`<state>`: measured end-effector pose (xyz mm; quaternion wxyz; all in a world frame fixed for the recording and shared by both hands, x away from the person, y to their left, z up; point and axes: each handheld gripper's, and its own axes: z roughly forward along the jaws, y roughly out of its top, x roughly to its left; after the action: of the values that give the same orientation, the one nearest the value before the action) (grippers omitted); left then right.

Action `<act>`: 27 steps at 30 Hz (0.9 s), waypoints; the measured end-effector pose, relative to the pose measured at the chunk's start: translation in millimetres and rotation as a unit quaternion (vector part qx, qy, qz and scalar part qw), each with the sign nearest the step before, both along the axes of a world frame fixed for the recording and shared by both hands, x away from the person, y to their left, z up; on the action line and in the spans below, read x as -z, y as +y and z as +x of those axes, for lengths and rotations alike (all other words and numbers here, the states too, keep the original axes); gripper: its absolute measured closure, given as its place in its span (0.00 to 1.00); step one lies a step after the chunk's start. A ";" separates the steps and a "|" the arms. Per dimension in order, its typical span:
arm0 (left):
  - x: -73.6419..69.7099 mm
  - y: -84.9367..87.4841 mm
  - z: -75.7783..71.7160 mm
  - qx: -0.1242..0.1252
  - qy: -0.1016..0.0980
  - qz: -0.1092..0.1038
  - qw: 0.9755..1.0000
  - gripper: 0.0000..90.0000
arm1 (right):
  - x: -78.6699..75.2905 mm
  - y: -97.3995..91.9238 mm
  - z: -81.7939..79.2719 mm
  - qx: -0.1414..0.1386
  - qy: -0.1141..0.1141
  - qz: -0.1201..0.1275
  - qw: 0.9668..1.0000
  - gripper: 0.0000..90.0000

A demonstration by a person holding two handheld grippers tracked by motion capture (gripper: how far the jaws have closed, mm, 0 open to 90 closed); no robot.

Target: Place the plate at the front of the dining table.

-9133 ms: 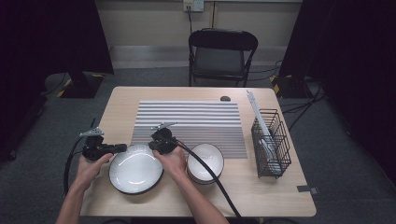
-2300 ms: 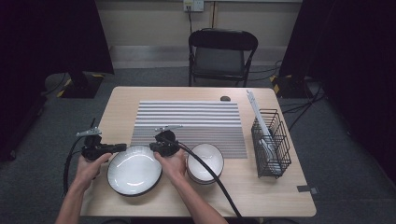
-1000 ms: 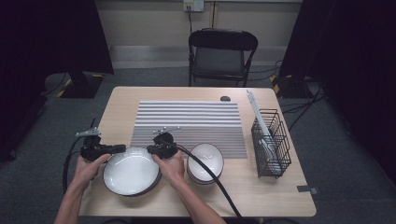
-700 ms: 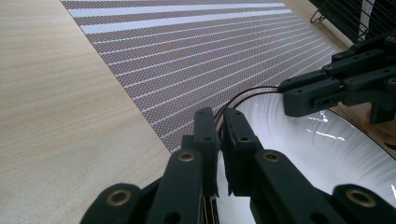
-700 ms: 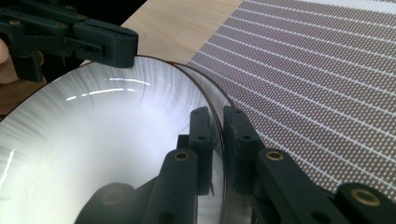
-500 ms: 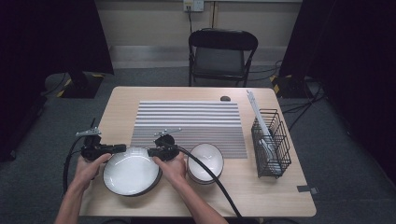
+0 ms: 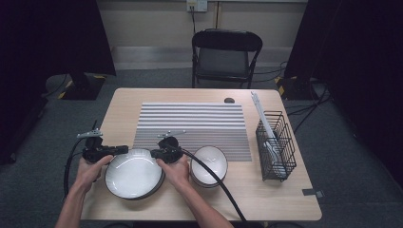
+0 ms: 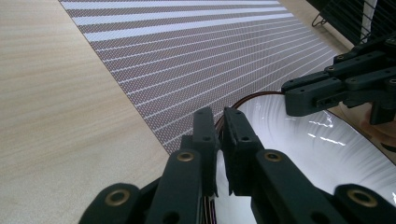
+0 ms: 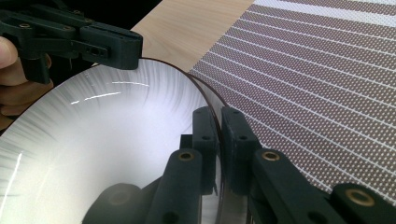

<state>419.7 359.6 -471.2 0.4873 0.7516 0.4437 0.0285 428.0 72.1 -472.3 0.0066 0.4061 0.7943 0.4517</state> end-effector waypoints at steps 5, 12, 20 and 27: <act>1.2 -1.2 -1.4 -0.007 0.001 0.000 1.000 0.93 | 0.6 -0.4 -0.3 0.004 0.003 0.004 1.000 0.95; -4.9 -7.2 -0.9 -0.006 -0.008 0.016 1.000 0.93 | -5.4 -2.8 1.3 0.013 0.000 0.006 1.000 0.95; -3.3 -6.9 2.9 -0.004 -0.009 0.014 1.000 0.94 | -6.8 -2.0 3.6 0.022 -0.011 0.002 1.000 0.95; -2.2 -5.0 4.2 -0.005 -0.008 -0.004 1.000 0.95 | -6.3 -2.3 4.3 0.024 -0.013 0.004 1.000 0.95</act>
<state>423.9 354.5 -469.0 0.4937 0.7469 0.4441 0.0351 432.3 69.8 -466.0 0.0261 0.4192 0.7823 0.4600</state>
